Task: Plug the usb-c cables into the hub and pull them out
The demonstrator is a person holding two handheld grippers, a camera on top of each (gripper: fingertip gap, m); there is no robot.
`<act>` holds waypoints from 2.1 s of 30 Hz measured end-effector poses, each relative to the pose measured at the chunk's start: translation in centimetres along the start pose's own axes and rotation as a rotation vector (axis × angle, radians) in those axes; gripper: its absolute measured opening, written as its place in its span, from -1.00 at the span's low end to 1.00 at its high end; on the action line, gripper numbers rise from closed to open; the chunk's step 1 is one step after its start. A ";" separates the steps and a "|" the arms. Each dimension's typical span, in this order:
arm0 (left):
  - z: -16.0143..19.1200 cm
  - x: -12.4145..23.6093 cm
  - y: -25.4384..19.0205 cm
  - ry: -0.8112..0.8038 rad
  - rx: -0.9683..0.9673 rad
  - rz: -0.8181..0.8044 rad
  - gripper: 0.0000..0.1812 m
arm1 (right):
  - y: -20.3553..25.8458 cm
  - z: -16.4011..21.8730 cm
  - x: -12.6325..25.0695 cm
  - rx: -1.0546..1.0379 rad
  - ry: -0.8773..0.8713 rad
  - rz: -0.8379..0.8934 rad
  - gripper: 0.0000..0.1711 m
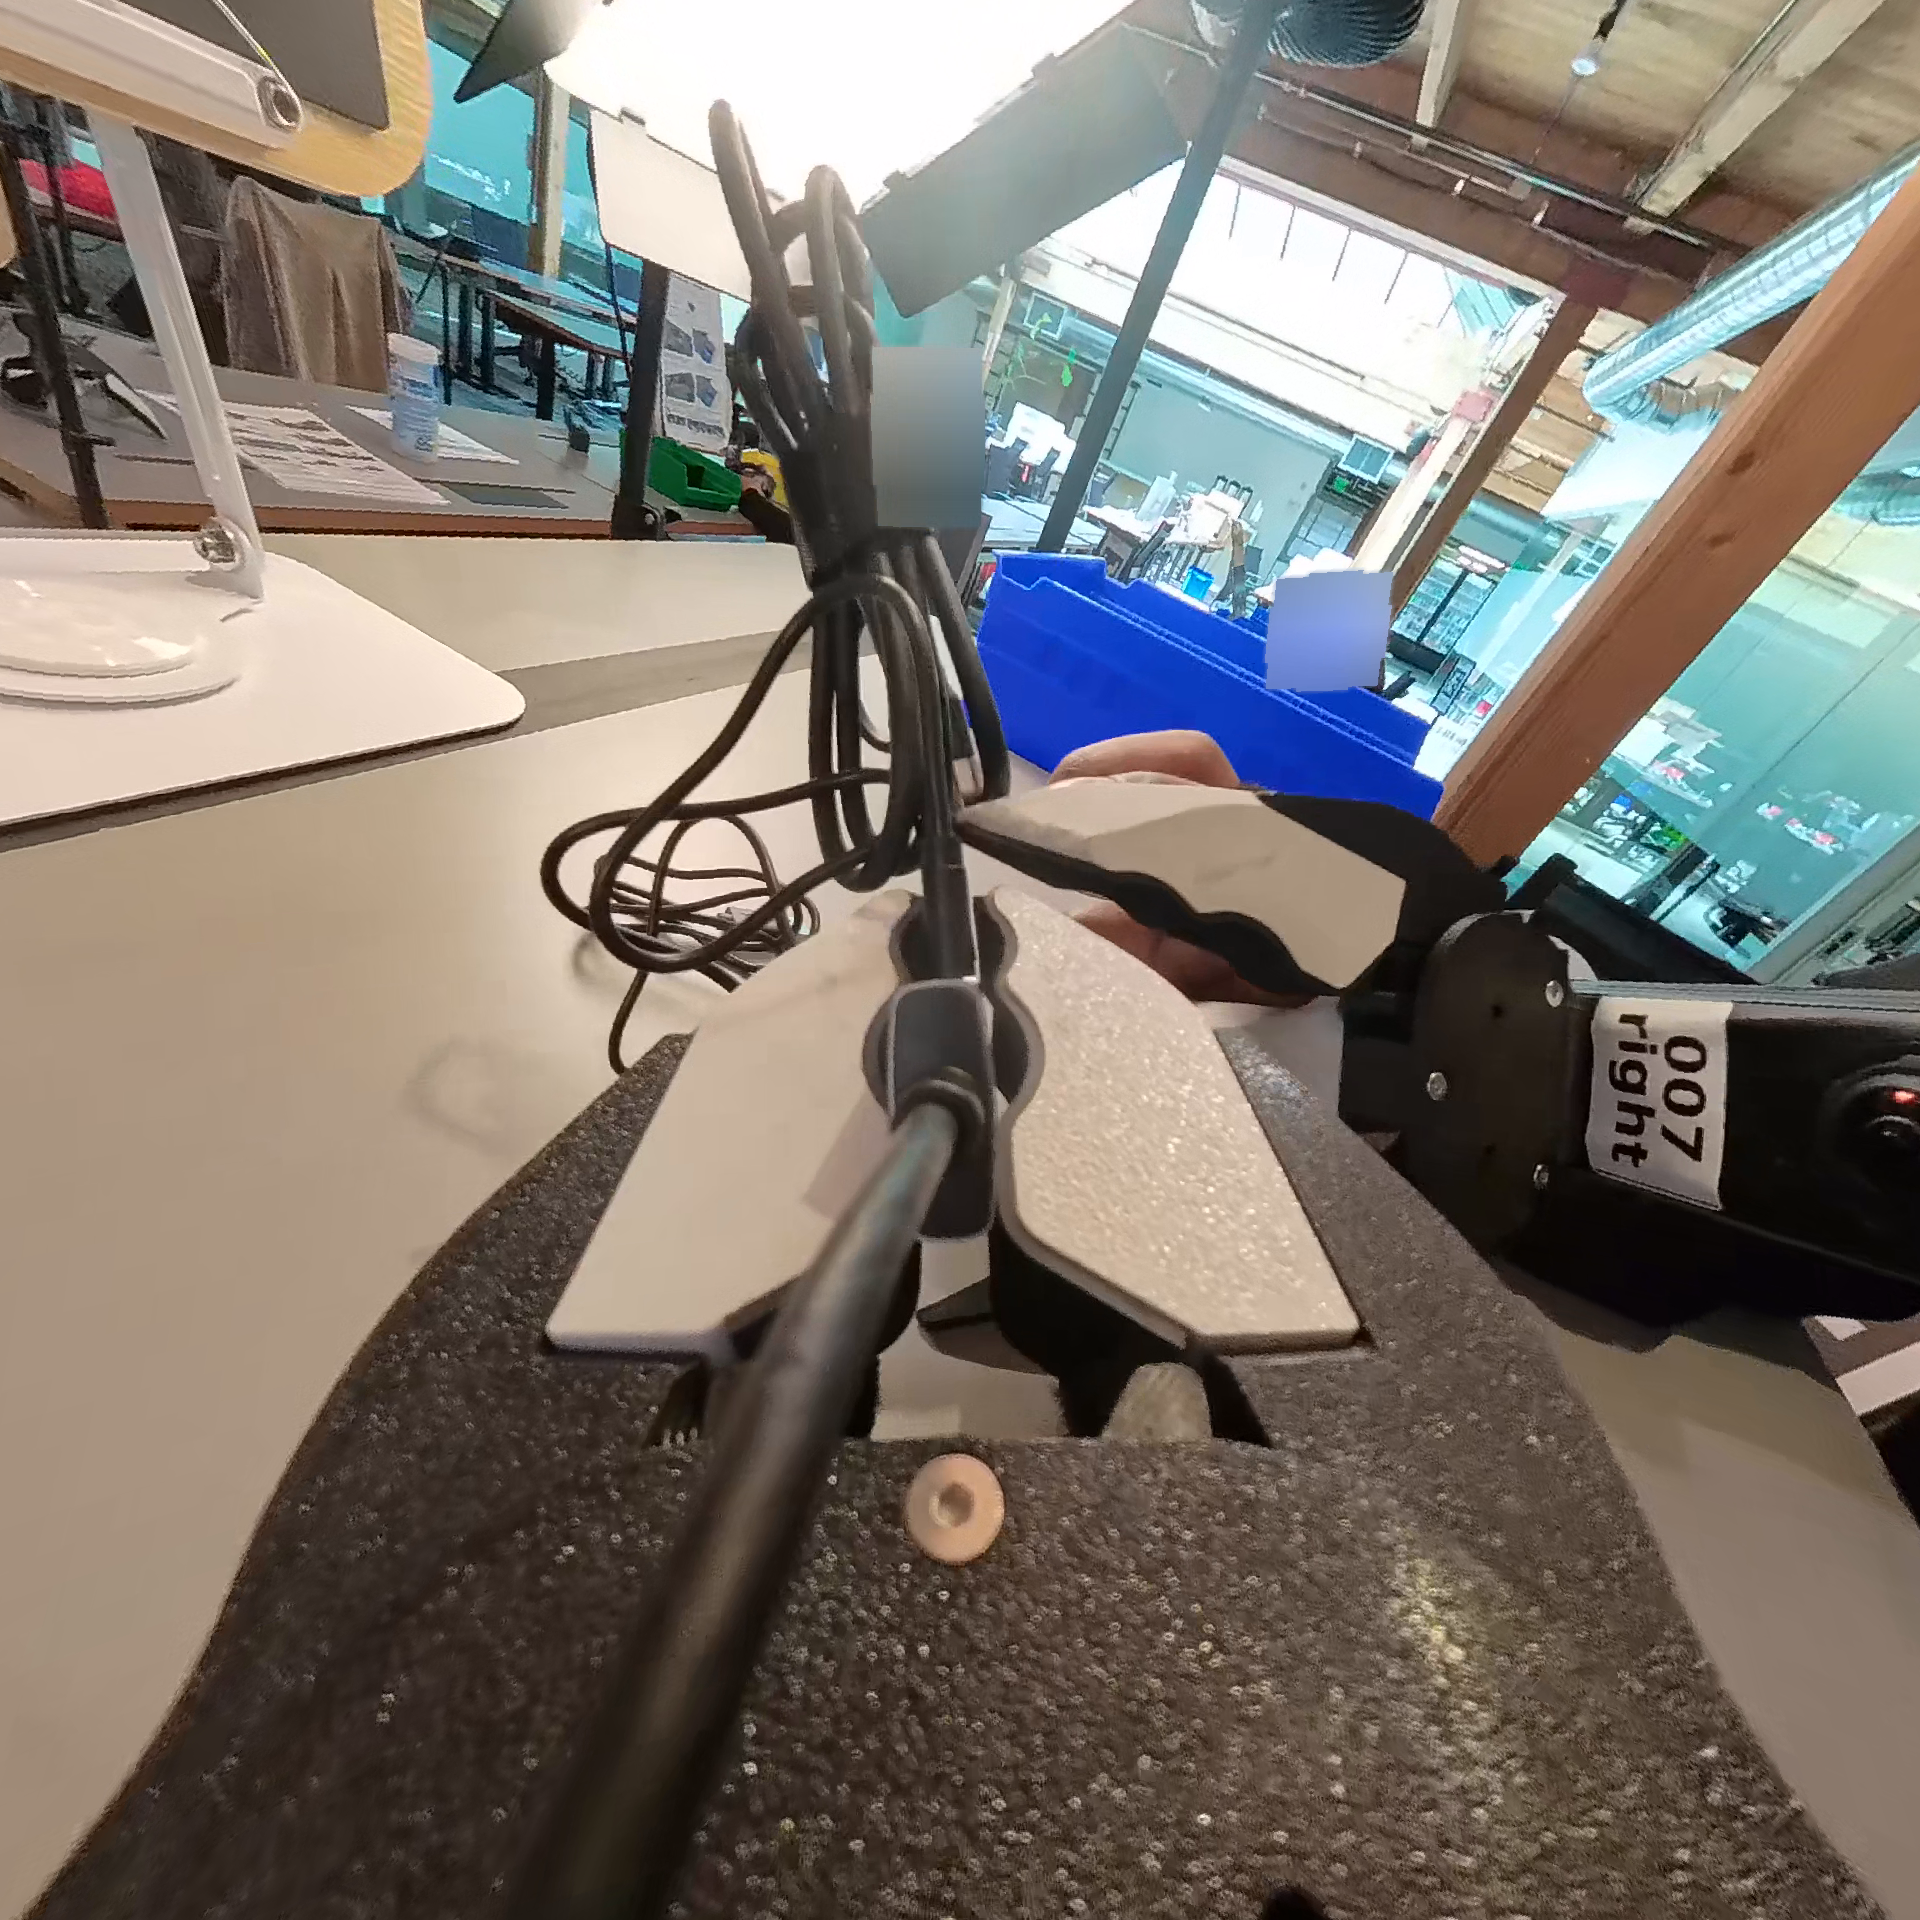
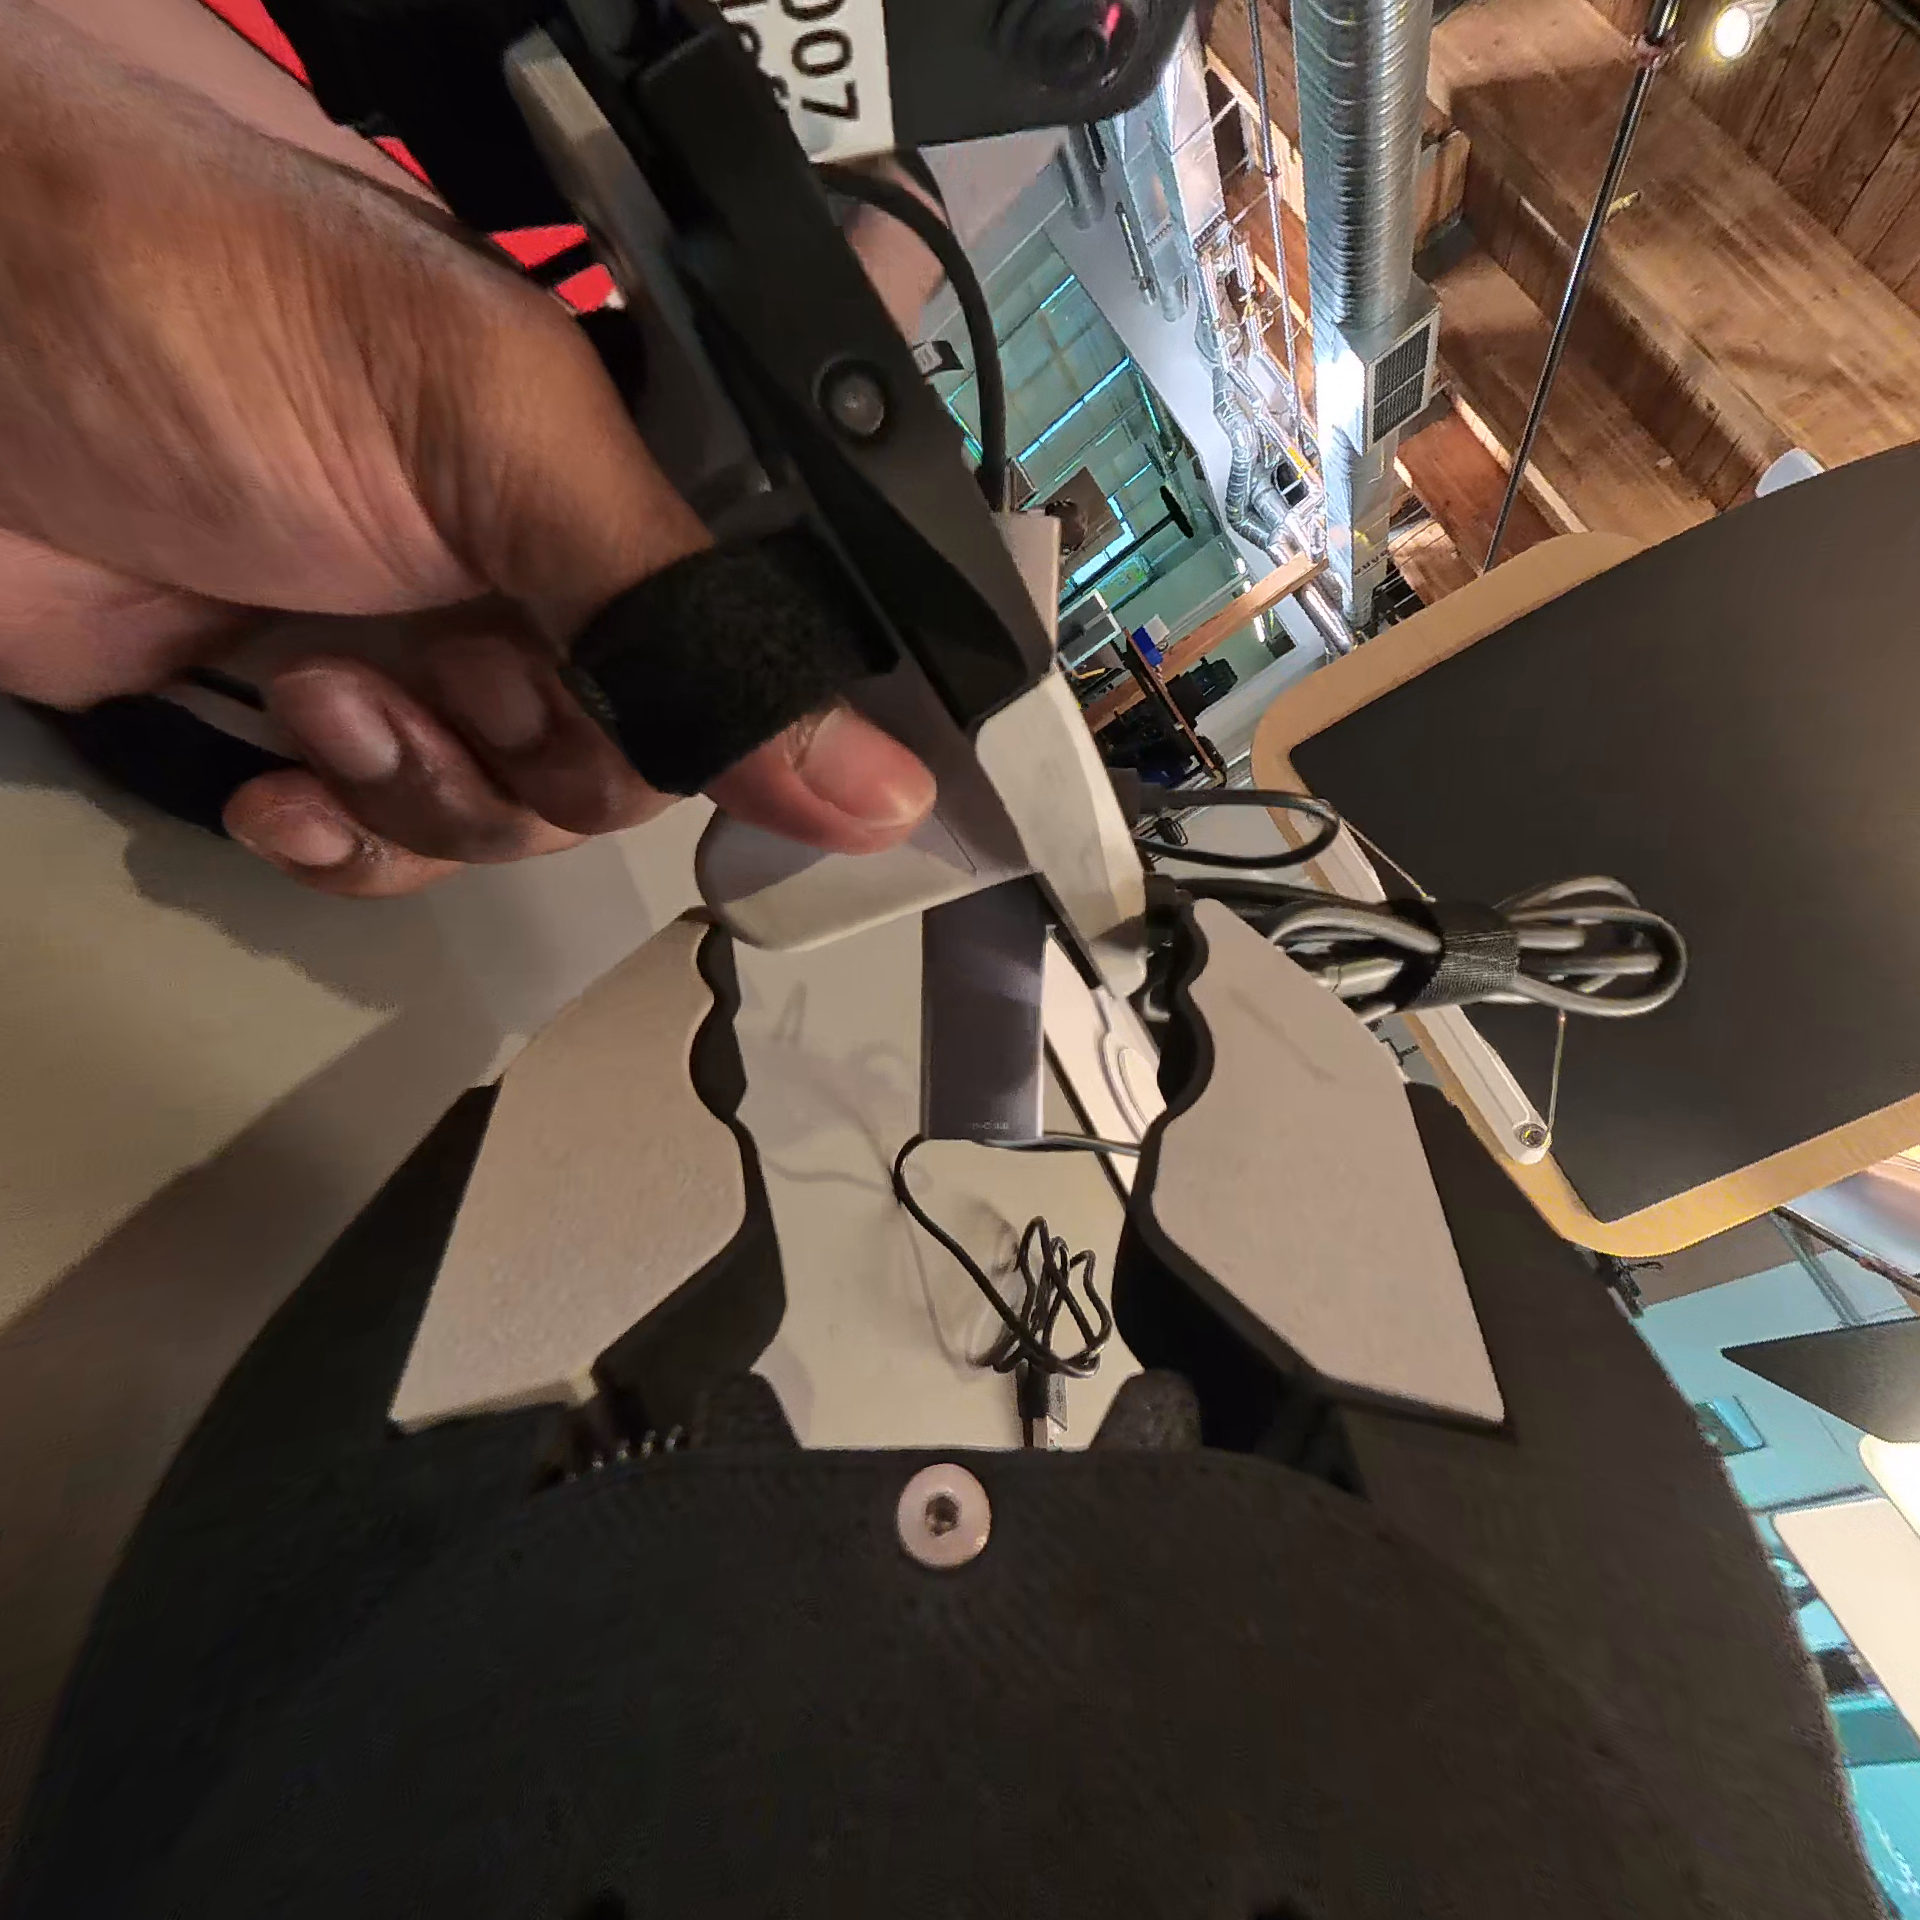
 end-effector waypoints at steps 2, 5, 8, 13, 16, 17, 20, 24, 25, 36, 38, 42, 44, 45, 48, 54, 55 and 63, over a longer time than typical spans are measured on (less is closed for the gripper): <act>0.0 0.0 -0.1 0.000 0.004 0.010 -0.90 | -0.1 0.0 0.0 -0.002 -0.004 0.000 -0.06; 0.0 0.1 -0.1 0.004 0.026 0.032 -0.90 | 0.0 0.0 0.0 -0.003 -0.007 0.000 -0.08; 0.1 0.0 0.0 0.013 0.023 0.022 -0.90 | 0.0 0.1 0.0 -0.009 -0.004 -0.003 -0.08; 0.2 0.0 0.1 0.018 0.036 0.016 -0.89 | -0.1 0.3 -0.1 -0.011 0.007 0.007 -0.15; 0.4 -0.1 -0.1 0.029 0.047 0.034 -0.87 | -1.2 0.4 0.2 -0.015 0.004 0.082 -0.49; 0.4 -0.1 -0.1 0.030 0.042 0.032 -0.87 | -1.2 0.4 0.2 -0.026 -0.003 0.076 -0.49; 0.4 -0.1 0.0 0.034 0.042 0.020 -0.87 | -1.2 0.6 0.2 -0.031 0.005 0.076 -0.49; 0.3 0.0 0.2 0.020 0.051 0.014 -0.90 | -1.2 0.7 0.0 -0.070 0.031 0.077 -0.47; 0.3 0.0 0.2 0.018 0.055 0.014 -0.90 | -1.2 0.7 -0.1 -0.079 0.036 0.076 -0.47; 0.5 -0.1 0.0 0.042 0.048 0.029 -0.89 | -1.2 0.8 0.2 -0.102 0.024 0.053 -0.47; 0.5 -0.1 -0.1 0.045 0.053 0.036 -0.89 | -1.2 0.8 0.3 -0.093 0.027 0.049 -0.48; 0.6 0.0 -0.1 0.047 0.078 0.059 -0.89 | -1.0 0.6 0.4 -0.073 0.020 0.039 -0.48; 0.6 -0.1 0.0 0.051 0.086 0.058 -0.89 | -1.0 0.7 0.4 -0.088 0.020 0.024 -0.49; 0.6 -0.1 0.0 0.051 0.086 0.057 -0.89 | -1.0 0.8 0.4 -0.090 0.020 0.022 -0.49; 0.7 -0.2 0.1 0.056 0.090 0.053 -0.88 | -1.0 1.0 0.4 -0.103 0.036 0.010 -0.50; 1.2 -0.3 0.1 0.098 0.132 0.083 -0.83 | -1.5 1.4 0.7 -0.065 0.063 0.041 -0.74; 1.2 -0.4 0.2 0.104 0.136 0.075 -0.84 | -1.5 1.5 0.6 -0.066 0.077 0.042 -0.74; 1.1 -0.3 0.3 0.094 0.154 0.083 -0.83 | -1.5 1.5 0.4 -0.102 0.051 0.048 -0.73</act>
Point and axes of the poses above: each gripper's, where its closed fingertips meet, x back along the fingers, z out of its underside, y = z × x across the jaws, the point moved 2 cm from there along x, back along the fingers
